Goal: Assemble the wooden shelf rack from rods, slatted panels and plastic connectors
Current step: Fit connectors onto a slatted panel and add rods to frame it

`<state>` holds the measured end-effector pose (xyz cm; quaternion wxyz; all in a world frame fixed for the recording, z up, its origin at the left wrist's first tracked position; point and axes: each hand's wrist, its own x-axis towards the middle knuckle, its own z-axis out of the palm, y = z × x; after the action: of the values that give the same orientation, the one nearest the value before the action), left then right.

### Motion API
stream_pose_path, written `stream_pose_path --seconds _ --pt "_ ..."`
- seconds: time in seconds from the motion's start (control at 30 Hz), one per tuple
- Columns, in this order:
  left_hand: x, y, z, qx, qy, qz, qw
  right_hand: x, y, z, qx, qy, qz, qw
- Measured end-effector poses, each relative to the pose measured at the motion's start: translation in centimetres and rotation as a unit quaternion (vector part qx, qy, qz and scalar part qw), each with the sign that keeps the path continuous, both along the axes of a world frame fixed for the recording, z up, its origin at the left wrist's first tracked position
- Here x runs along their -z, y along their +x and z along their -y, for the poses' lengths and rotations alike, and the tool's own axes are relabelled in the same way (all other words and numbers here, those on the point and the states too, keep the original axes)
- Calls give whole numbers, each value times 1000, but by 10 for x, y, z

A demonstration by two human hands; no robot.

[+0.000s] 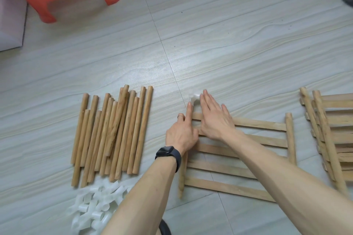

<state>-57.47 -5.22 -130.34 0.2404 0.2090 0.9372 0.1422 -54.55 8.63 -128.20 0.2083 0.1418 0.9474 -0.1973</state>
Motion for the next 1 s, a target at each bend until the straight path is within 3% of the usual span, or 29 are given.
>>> stream_pose_path --seconds 0.17,0.6,0.8,1.0 --pt "1 -7 -3 13 -16 -9 1000 1 -16 -6 -41 -5 45 998" --pt "16 5 -3 71 -81 -116 987 16 -5 1 -11 -54 19 998" --pt "14 2 -5 70 -82 -114 988 10 -12 -6 -7 -54 57 997" --pt "9 -11 -12 66 -73 -71 993 7 7 4 11 -50 1 999"
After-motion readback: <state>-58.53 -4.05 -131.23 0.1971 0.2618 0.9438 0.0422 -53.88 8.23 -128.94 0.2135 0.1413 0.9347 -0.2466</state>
